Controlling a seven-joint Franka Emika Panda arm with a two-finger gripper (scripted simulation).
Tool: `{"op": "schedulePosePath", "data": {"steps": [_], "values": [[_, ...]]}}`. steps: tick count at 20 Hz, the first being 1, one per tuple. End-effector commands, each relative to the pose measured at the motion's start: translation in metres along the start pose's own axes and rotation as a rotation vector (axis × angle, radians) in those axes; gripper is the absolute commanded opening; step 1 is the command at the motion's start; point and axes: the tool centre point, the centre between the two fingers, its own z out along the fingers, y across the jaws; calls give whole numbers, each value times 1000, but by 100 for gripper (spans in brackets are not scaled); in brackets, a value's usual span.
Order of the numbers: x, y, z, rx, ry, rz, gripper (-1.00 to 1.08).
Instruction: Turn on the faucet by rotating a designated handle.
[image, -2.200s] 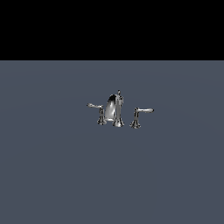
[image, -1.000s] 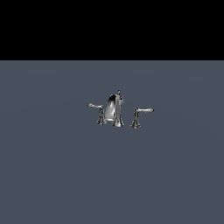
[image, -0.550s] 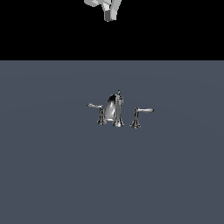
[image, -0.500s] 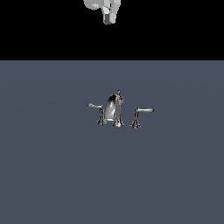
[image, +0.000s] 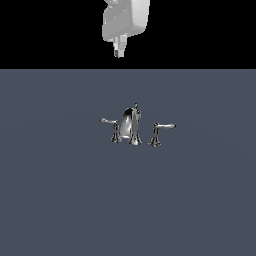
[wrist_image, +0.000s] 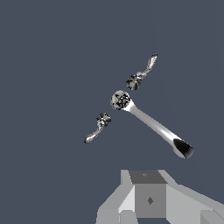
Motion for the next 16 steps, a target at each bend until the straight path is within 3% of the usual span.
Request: {"op": "schedulePosePath", "data": {"steps": [1, 16], "values": [[3, -13, 17, 0, 2, 63, -100], [11, -79, 129, -3, 29, 428, -100]]}}
